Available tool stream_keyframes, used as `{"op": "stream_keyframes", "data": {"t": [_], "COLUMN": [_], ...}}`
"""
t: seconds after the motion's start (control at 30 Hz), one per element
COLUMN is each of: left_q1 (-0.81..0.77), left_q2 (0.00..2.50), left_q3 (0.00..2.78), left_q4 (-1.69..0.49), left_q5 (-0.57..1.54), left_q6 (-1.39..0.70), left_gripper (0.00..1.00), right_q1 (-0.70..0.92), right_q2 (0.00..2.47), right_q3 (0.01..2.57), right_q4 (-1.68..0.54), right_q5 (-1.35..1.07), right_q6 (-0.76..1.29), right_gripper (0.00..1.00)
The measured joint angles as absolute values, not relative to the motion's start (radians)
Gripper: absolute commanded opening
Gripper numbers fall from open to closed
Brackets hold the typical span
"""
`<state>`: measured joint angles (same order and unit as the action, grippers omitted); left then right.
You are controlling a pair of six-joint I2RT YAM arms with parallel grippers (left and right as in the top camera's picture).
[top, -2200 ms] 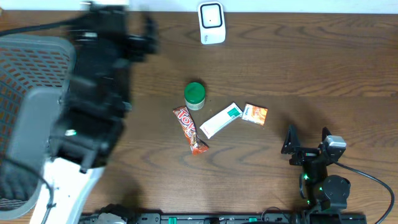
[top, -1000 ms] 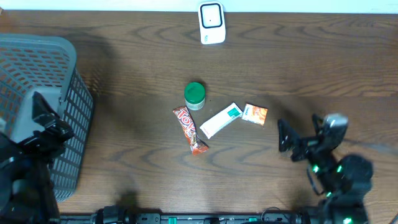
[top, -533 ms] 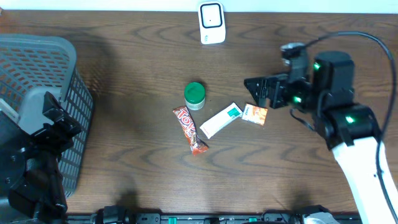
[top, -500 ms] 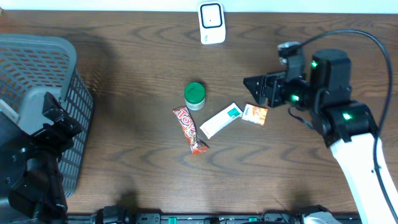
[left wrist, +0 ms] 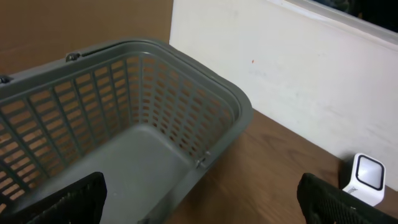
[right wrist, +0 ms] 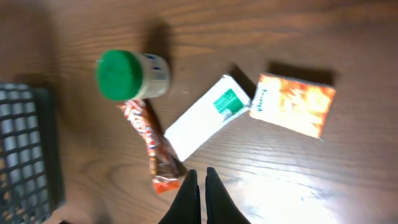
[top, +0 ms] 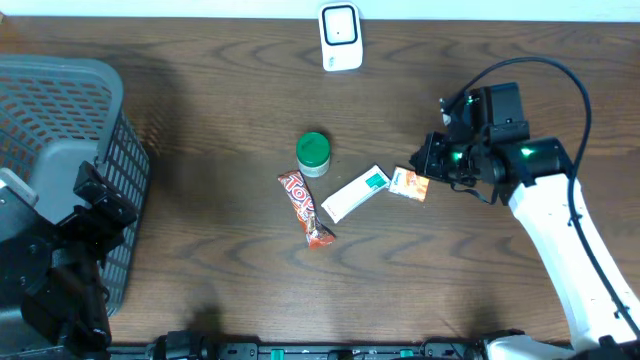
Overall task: Scan the item barcode
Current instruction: 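Reach the right gripper over the orange tissue box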
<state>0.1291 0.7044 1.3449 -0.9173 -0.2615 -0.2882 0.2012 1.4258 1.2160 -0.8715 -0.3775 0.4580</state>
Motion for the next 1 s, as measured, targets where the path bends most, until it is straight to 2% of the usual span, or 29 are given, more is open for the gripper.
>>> {"op": "stream_keyframes", "data": {"t": [0.4, 1.0], "left_q1": [0.129, 0.129], "left_q2": [0.705, 0.705], "left_q3": [1.345, 1.345], "left_q4": [-0.939, -0.962], "left_q5": [-0.262, -0.262], "left_q6": [-0.34, -0.34], "left_gripper": [0.98, 0.98], "right_q1": [0.203, 0.202], "right_q2": [1.657, 1.848], "right_q3": [1.116, 1.12], "right_q4": [-0.759, -0.665], "right_q5": [-0.31, -0.268], "right_q6": [0.509, 0.535], "right_gripper": [0.01, 0.01]}}
